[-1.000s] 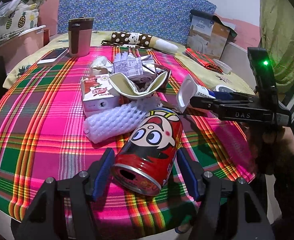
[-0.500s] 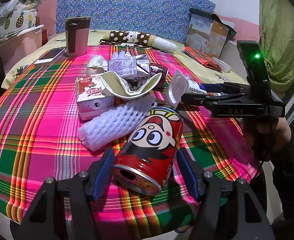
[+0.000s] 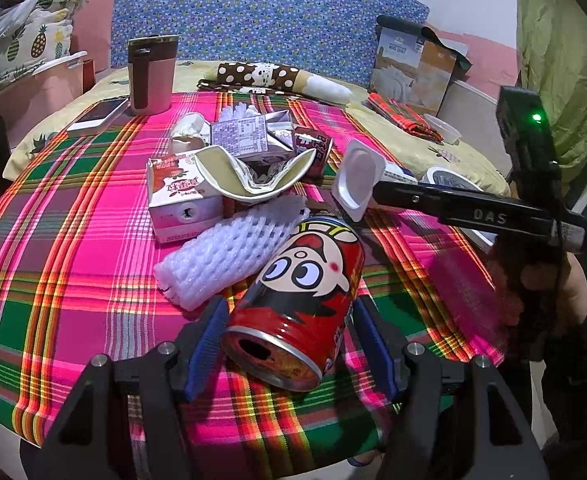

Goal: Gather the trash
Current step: 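Grasp and lift the red can with the left tool while the right tool lifts the yogurt cup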

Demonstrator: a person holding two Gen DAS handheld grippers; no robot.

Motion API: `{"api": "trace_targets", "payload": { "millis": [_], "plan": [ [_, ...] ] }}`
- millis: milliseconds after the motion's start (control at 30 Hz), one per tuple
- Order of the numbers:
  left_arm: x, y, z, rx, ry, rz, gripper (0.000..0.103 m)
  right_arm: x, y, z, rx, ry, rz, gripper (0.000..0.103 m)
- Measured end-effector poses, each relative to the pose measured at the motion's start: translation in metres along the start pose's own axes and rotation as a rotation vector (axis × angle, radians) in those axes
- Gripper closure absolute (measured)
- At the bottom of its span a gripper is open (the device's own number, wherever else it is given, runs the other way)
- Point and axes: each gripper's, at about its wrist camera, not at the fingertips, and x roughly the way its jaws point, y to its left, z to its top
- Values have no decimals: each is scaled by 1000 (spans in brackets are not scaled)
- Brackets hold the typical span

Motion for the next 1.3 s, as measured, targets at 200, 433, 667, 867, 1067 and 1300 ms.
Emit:
{"api": "trace_targets", "payload": {
  "millis": [200, 433, 667, 867, 1067, 1300],
  "plan": [
    [-1, -3, 2, -2, 2, -3, 37, -13, -3, -10, 46, -31, 0, 37],
    [-1, -21, 13, 22, -9, -19, 38, -32, -11, -20, 91, -68, -20, 37],
    [8, -42, 18, 58, -9, -30, 41, -46, -19, -25, 118, -103, -35, 37],
    [7, -51, 23, 76, -23, -26, 43, -53, -26, -30, 131, -127, -39, 37],
    [6, -59, 27, 90, -40, -22, 45, -61, -31, -35, 143, -147, -41, 37],
    [6, -60, 31, 89, -56, -18, 46, -64, -35, -38, 146, -160, -40, 37]
  ]
}}
